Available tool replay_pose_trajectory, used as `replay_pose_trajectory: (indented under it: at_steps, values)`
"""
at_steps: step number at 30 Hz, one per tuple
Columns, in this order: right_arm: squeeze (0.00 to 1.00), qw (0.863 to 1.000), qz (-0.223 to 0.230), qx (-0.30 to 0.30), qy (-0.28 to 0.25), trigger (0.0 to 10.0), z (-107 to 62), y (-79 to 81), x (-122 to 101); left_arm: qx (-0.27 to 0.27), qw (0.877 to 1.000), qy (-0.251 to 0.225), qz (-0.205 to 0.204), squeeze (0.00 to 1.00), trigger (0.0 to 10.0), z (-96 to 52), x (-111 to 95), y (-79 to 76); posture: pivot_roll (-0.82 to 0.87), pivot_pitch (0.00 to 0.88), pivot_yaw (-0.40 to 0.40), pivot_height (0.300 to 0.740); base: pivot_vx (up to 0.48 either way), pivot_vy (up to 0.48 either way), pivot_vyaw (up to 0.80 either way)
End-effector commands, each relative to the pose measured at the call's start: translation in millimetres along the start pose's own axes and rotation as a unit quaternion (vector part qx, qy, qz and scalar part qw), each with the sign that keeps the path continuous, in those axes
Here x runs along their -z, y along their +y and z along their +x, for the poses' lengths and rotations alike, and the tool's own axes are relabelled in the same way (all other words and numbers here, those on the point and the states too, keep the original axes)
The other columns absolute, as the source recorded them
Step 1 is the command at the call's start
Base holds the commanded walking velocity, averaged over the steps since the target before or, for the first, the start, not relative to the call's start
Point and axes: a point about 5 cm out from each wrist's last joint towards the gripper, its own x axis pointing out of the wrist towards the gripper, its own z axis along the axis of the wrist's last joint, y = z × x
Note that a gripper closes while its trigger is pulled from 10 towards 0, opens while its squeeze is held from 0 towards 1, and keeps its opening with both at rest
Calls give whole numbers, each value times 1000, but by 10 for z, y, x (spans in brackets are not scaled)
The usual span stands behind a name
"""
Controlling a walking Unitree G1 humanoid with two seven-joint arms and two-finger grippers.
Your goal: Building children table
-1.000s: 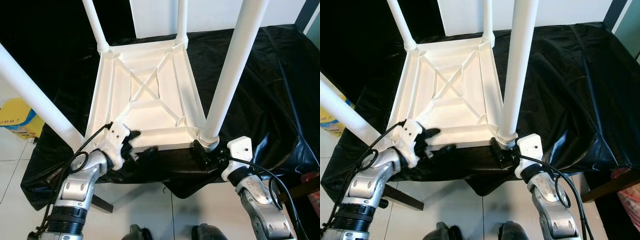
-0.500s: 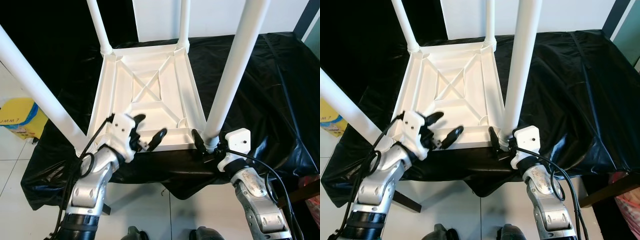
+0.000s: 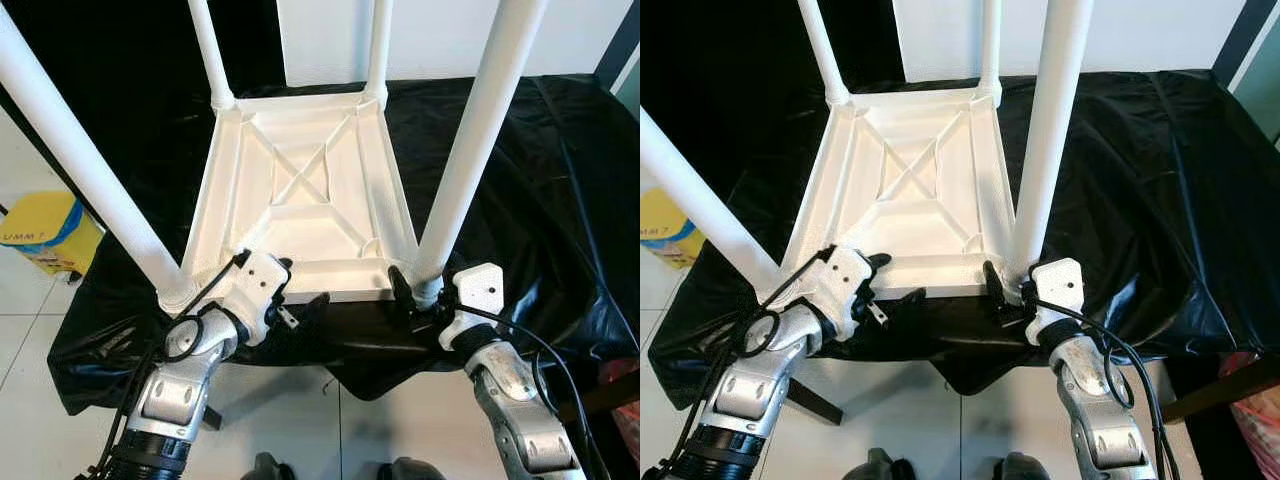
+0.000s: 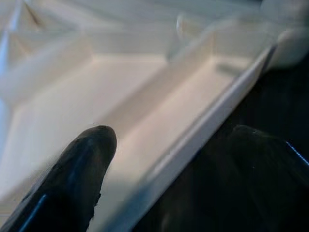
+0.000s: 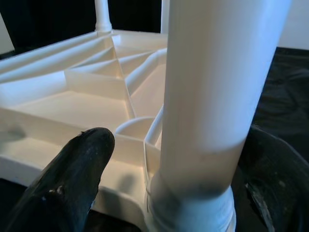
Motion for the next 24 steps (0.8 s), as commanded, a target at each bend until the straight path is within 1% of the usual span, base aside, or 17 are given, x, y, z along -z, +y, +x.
replay_pose_trajectory:
  at_steps: [1, 3, 4, 5, 6, 8, 10, 12, 15, 17, 18, 19, 21, 23, 24]
  values:
    - [0, 1000, 1, -2, 20, 10000, -18, 6, 74, -38, 999, 15, 7, 0, 10000, -4, 51, 31, -136, 90, 24, 740, 0, 0, 0]
    - [0, 999, 1, -2, 33, 10000, 81, -22, 100, -88, 995, 45, 10, 0, 10000, 74, 126, 159, -145, 112, 29, 740, 0, 0, 0]
    - [0, 999, 1, -2, 33, 10000, 81, -22, 100, -88, 995, 45, 10, 0, 10000, 74, 126, 159, -145, 112, 29, 740, 0, 0, 0]
    - [0, 999, -3, -3, 35, 10000, 135, -38, 96, -106, 993, 53, 10, 0, 10000, 100, 139, 207, -148, 117, 30, 740, 0, 0, 0]
    - [0, 999, -3, -3, 35, 10000, 135, -38, 96, -106, 993, 53, 10, 0, 10000, 100, 139, 207, -148, 117, 30, 740, 0, 0, 0]
    - [0, 999, -8, -7, 33, 10000, 225, -62, 74, -126, 990, 61, 5, 0, 10000, 127, 150, 275, -152, 123, 31, 740, 0, 0, 0]
    - [0, 999, -9, -9, 31, 10000, 253, -71, 63, -132, 989, 64, 4, 0, 10000, 134, 152, 295, -153, 126, 31, 740, 0, 0, 0]
    - [0, 1000, -16, -12, 23, 10000, 333, -99, 33, -154, 985, 75, 14, 0, 10000, 145, 163, 379, -156, 132, 33, 740, 0, 0, 0]
    - [0, 1000, -18, -16, 20, 10000, 371, -104, 15, -166, 982, 82, 23, 0, 10000, 148, 169, 424, -156, 132, 34, 740, 0, 0, 0]
    - [0, 1000, -16, -23, 11, 10000, 442, -102, -27, -192, 977, 85, 36, 0, 10000, 143, 150, 525, -154, 140, 34, 740, 0, 0, 0]
    - [0, 1000, -16, -23, 11, 10000, 442, -102, -27, -192, 977, 85, 36, 0, 10000, 143, 150, 525, -154, 140, 34, 740, 0, 0, 0]
    - [0, 999, -17, -26, 9, 10000, 477, -101, -33, -205, 974, 86, 46, 0, 10000, 144, 136, 580, -154, 140, 34, 740, 0, 0, 0]
    - [0, 999, -17, -26, 9, 10000, 477, -101, -33, -205, 974, 86, 46, 0, 10000, 144, 136, 580, -154, 140, 34, 740, 0, 0, 0]
    - [0, 999, -18, -29, 7, 10000, 557, -100, -38, -224, 970, 84, 53, 0, 10000, 150, 95, 672, -150, 144, 35, 740, 0, 0, 0]
    - [0, 999, -18, -29, 7, 10000, 557, -100, -38, -224, 970, 84, 53, 0, 10000, 150, 95, 672, -150, 144, 35, 740, 0, 0, 0]
